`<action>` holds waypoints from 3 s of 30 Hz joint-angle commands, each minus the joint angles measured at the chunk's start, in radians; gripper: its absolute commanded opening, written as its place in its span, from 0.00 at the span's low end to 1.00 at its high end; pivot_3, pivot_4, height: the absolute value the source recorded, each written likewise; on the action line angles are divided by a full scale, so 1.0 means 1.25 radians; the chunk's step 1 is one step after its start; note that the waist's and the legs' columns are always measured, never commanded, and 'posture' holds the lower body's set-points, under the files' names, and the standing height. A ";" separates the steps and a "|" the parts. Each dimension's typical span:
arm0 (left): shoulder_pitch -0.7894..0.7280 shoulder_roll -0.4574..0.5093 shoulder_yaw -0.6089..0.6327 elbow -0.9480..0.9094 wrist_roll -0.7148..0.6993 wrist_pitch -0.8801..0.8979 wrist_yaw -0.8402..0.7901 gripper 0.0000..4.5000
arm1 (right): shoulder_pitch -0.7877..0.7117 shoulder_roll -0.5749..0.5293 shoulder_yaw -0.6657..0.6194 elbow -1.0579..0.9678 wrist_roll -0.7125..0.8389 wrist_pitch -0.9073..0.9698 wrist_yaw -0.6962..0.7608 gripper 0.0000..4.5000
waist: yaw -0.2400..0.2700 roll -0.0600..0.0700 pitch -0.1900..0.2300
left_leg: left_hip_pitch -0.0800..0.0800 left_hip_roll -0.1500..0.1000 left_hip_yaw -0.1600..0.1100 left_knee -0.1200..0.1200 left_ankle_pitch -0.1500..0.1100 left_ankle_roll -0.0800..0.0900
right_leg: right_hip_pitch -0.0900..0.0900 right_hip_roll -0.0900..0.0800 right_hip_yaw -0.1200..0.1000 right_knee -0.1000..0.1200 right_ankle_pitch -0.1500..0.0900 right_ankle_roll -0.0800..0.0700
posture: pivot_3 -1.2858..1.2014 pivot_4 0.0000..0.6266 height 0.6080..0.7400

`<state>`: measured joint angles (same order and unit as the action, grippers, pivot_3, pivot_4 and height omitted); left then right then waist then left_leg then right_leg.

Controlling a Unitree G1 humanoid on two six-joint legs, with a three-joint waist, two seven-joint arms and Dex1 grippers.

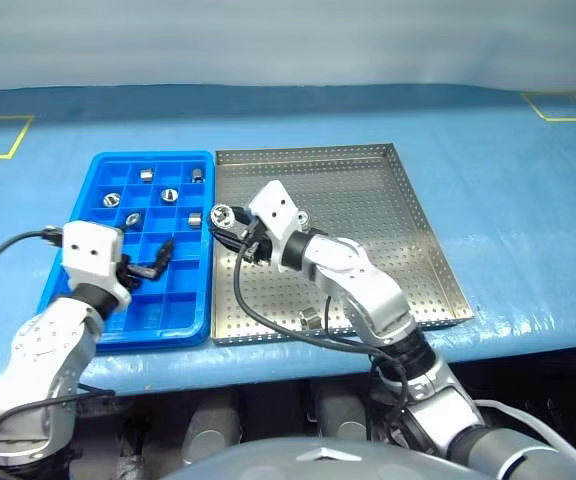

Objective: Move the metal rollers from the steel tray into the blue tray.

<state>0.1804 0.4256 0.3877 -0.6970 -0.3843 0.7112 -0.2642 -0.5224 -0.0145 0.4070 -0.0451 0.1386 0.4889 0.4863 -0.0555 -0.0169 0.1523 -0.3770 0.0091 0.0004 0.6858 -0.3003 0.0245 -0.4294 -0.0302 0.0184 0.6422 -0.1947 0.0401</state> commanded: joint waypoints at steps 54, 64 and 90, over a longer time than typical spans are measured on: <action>0.220 -0.012 -0.066 -0.193 -0.112 -0.058 -0.027 0.96 | -0.271 0.208 -0.004 0.617 -0.092 -0.383 0.142 0.37 | 0.039 0.001 0.001 | 0.000 0.001 -0.005 -0.003 0.002 -0.005 | 0.000 0.002 -0.005 0.002 -0.005 -0.009 | 0.57 0.24 1.00; 0.228 -0.016 -0.076 -0.196 -0.110 -0.058 -0.021 0.96 | -0.359 0.251 -0.026 0.758 -0.088 -0.465 0.130 0.37 | 0.048 0.002 0.001 | 0.000 0.001 -0.006 -0.003 0.003 -0.005 | 0.001 0.002 -0.005 0.002 -0.005 -0.009 | 0.58 0.24 1.00; 0.369 -0.144 -0.118 -0.255 -0.045 -0.141 0.077 0.96 | -0.448 0.357 -0.021 0.860 -0.089 -0.537 0.164 0.37 | 0.085 0.002 0.002 | 0.000 0.002 -0.006 -0.005 0.003 -0.006 | 0.000 0.003 -0.006 0.002 -0.007 -0.011 | 0.67 0.24 1.00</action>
<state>0.6312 0.2534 0.2524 -0.9600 -0.4528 0.5707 -0.1741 -0.9532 0.1512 0.3892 1.0390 0.0184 -0.1531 0.6936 0.0512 -0.0139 0.1543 -0.3763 0.0115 -0.0077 0.6797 -0.2962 0.0166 -0.4292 -0.0258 0.0113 0.6446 -0.2033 0.0260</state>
